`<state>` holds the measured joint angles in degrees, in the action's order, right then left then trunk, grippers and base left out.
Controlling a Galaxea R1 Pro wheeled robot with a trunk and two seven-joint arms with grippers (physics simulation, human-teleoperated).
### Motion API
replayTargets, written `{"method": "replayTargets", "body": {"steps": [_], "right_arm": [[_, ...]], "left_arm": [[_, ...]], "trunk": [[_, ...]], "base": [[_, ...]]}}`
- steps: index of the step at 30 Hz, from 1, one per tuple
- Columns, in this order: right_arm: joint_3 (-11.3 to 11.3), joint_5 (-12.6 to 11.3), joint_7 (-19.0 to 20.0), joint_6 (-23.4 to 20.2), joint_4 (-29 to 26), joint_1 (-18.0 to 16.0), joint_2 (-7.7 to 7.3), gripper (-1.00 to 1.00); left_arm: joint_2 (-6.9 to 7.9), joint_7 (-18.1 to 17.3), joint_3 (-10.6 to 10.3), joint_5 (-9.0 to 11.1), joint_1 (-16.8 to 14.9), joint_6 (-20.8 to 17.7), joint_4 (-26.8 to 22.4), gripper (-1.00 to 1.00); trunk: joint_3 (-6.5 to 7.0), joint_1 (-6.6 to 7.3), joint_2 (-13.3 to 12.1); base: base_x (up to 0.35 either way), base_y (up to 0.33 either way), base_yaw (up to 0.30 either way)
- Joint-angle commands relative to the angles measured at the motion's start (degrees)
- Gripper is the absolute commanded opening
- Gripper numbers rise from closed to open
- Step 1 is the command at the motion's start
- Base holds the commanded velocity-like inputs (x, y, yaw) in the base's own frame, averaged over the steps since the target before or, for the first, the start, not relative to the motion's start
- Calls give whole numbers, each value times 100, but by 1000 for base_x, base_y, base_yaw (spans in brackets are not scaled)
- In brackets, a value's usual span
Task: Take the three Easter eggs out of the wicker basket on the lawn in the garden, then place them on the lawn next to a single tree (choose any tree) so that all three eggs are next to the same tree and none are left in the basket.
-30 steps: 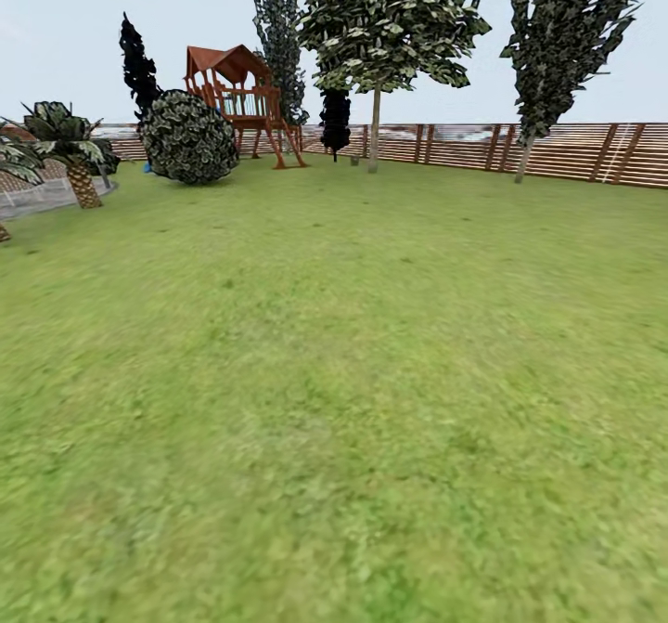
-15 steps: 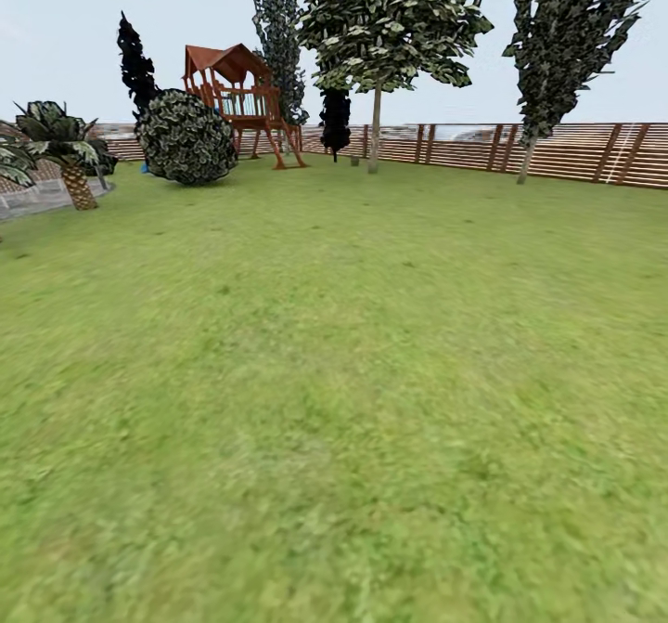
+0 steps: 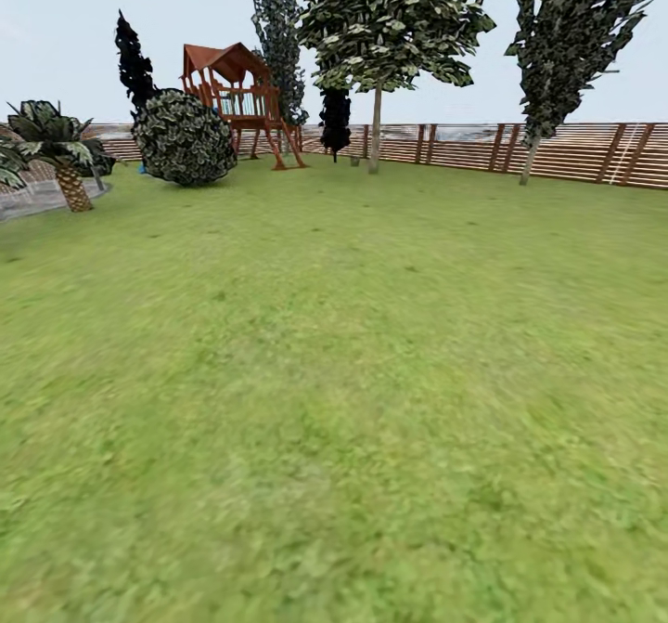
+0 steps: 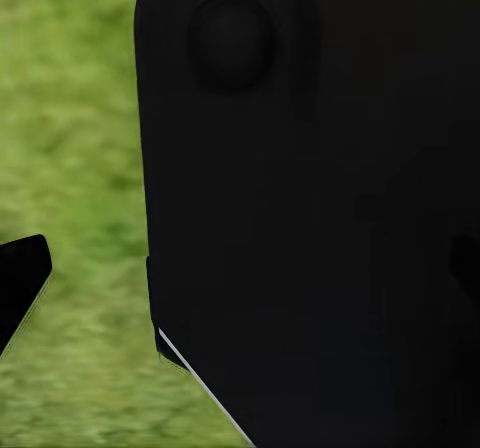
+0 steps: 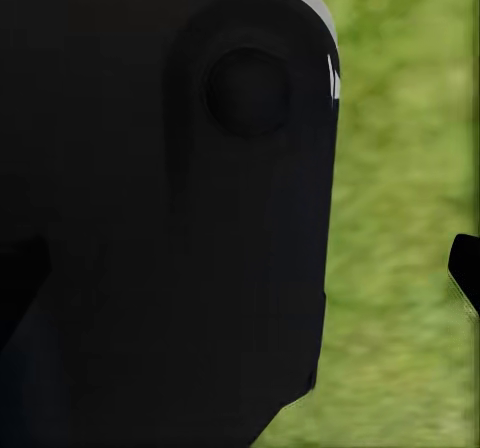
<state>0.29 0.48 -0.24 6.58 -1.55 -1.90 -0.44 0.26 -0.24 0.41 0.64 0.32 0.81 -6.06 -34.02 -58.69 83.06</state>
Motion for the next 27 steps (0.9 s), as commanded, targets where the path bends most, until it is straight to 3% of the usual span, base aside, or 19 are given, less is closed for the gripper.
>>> {"method": "replayTargets", "body": {"steps": [1, 27], "right_arm": [[2, 5, -2, 19, 5, -3, 0, 100], [-2, 5, -2, 19, 5, -3, 0, 100]], "left_arm": [[0, -2, 3, 7, 3, 7, -9, 100], [0, -2, 3, 7, 3, 7, -9, 100]], "trunk": [[-4, -3, 2], [-4, -3, 2]], "base": [[327, 0, 0], [327, 0, 0]]}}
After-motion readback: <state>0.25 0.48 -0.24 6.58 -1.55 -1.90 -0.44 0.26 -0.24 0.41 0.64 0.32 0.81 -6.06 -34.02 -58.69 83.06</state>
